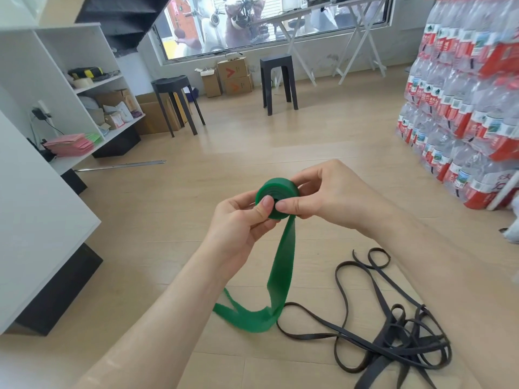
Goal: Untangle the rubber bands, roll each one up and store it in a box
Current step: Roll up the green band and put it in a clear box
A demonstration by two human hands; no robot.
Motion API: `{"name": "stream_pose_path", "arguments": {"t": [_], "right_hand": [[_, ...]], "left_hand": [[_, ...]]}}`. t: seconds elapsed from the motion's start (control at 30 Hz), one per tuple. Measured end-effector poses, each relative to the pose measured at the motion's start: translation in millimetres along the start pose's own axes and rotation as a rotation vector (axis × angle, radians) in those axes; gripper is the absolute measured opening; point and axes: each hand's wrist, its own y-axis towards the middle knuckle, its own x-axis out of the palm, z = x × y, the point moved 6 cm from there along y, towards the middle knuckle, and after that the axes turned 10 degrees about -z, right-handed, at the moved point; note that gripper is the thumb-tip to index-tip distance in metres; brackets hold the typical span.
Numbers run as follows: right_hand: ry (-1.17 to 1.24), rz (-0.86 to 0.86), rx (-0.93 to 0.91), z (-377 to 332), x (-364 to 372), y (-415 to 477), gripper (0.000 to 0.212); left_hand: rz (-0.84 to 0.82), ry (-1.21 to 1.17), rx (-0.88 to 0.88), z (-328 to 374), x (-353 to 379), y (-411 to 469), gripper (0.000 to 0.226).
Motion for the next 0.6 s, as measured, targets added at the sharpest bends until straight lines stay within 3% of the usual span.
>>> {"name": "stream_pose_path", "arguments": {"t": [0.1,0.17,0.23,0.3,0.4,0.6], "right_hand": [[0.018,0.006,-0.035,-2.5,1.3,-2.3,0.021],[-0.057,0.003,-0.028,-3.8,-0.1,-2.2,0.022],[-0.137,-0.017,-0.014,-4.3,-1.6,-2.4,0.021],[-0.191,-0.043,-0.004,-4.0,-0.4,-3.1,0.018],[-0.247,-0.093,0.003,-5.1,9.1,-3.0,0.021],[-0.206,-0.118,0.071,0.9,12.4,-1.6,0.047]], "left_hand": [[-0.050,-0.099,-0.032,-5.8,2.8,-1.4,0.032],[-0.099,-0.044,-0.062,-7.7,4.3,-2.5,0.031],[-0.126,0.294,-0.046,0.5,2.6,-3.1,0.029],[-0.105,0.721,0.027,18.1,-1.1,-3.8,0.044],[-0.195,0.997,0.021,31.0,1.7,-7.6,0.061],[-0.259,0.984,-0.134,18.0,0.1,-7.4,0.048]]}}
